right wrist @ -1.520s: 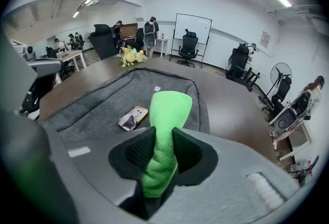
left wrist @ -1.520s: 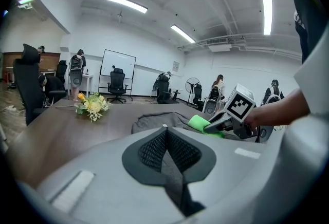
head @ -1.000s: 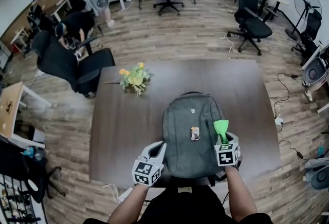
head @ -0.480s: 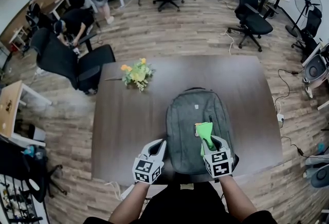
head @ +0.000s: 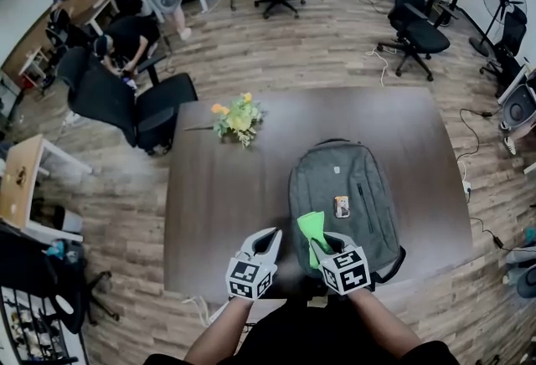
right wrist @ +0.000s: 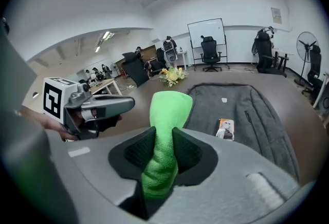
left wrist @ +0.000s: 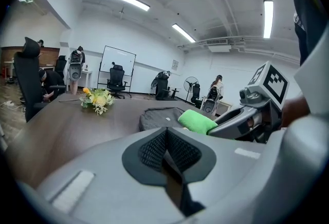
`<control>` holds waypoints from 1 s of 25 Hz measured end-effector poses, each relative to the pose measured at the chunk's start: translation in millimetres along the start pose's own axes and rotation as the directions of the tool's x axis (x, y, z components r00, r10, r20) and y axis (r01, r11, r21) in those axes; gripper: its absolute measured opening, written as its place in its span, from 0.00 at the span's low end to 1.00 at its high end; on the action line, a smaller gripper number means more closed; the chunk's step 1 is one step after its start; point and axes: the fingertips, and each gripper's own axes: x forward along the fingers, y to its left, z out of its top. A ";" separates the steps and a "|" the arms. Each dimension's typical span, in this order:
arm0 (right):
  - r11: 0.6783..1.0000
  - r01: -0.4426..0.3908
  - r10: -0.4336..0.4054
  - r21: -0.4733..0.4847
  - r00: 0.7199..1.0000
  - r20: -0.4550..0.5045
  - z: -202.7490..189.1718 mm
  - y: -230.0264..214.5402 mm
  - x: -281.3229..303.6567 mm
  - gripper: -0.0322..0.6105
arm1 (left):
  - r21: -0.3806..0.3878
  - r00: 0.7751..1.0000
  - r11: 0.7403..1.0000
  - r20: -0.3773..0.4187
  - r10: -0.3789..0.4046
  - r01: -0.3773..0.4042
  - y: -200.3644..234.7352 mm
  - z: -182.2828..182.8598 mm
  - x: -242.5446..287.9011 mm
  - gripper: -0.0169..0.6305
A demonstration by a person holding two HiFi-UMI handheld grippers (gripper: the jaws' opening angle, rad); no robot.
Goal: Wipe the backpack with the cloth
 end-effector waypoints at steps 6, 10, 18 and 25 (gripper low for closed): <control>0.998 -0.019 0.015 -0.055 0.997 -0.071 -15.7 11.2 10.1 0.21 | -0.022 1.000 1.000 0.013 -0.011 0.011 -1.2 -5.9 -4.4 0.06; 0.994 0.001 -0.010 -0.106 0.997 -0.080 -18.3 7.6 10.6 0.21 | -0.009 1.000 1.000 0.000 -0.009 0.009 -7.3 -8.7 -3.1 0.06; 0.979 0.061 -0.083 -0.193 0.991 -0.107 -29.8 -18.9 -6.7 0.21 | -0.011 1.000 1.000 -0.016 0.012 -0.012 -26.0 -17.5 -0.9 0.06; 0.966 0.136 -0.159 -0.220 0.983 -0.093 -33.3 -52.6 -29.4 0.21 | -0.001 1.000 1.000 -0.022 0.020 -0.020 -44.3 -15.9 3.5 0.06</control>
